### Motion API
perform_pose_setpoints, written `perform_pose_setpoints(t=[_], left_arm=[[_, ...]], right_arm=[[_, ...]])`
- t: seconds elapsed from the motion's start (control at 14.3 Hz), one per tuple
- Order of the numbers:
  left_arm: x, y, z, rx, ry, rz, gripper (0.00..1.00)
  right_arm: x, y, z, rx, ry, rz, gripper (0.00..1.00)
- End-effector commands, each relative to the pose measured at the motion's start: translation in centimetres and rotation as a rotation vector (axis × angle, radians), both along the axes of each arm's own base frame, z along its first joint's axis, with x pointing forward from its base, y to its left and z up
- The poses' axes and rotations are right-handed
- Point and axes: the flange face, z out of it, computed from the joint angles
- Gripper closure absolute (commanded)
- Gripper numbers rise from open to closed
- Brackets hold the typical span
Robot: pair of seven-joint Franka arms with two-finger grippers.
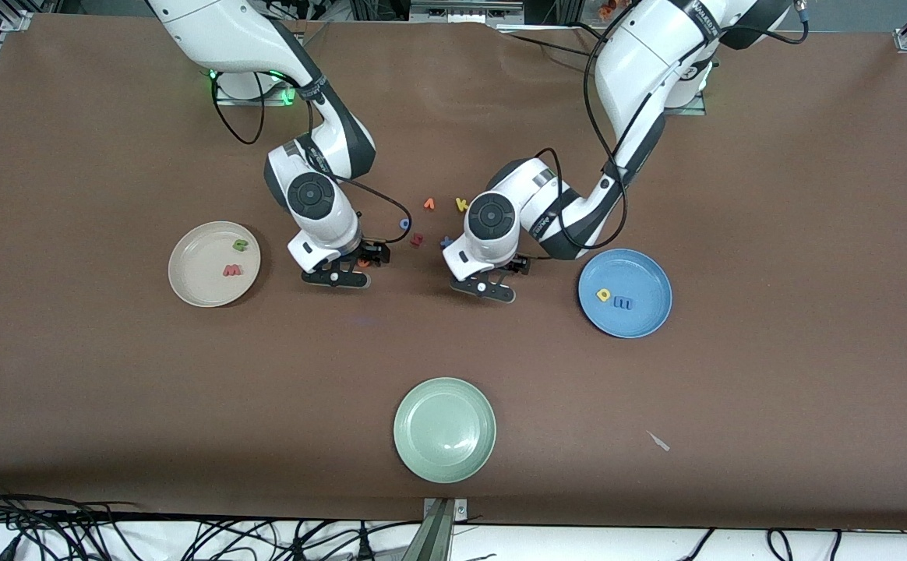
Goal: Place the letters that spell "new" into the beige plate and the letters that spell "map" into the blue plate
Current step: 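Grasp the orange e with the right gripper while the left gripper grasps the d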
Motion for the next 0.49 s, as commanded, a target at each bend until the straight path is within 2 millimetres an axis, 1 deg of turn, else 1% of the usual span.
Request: perform_pose_setpoints(t=[0.0,0.07,0.21,0.28,0.35,0.42], left_arm=[[-1.0,0.0,-1.3,0.027,-0.001,-0.021,0.0],[-1.1,0.1,-2.0,0.034,0.003,-0.026,0.02],[-1.1,0.0,-1.9,0.032,0.003,-0.037,0.21],[-1.0,0.1,-1.8,0.029,0.002,-0.038,0.35],[-1.0,0.0,-1.8,0.029,0.002,-0.04,0.53],[-1.1,0.0,-1.9,0.03,0.003,-0.037,0.76]], right_arm=[[0.2,0.5,-0.5,0.01,-0.003,-0.014,0.07],[0.1,0.6,-1.0,0.01,-0.005,-0.009,0.1],[0.0,0.7,-1.2,0.016,-0.01,-0.006,0.19],[0.1,0.6,-1.3,0.015,-0.011,-0.005,0.23],[0.0,0.7,-1.4,0.014,-0.009,-0.003,0.26],[0.0,0.7,-1.7,0.013,-0.007,-0.003,0.31]])
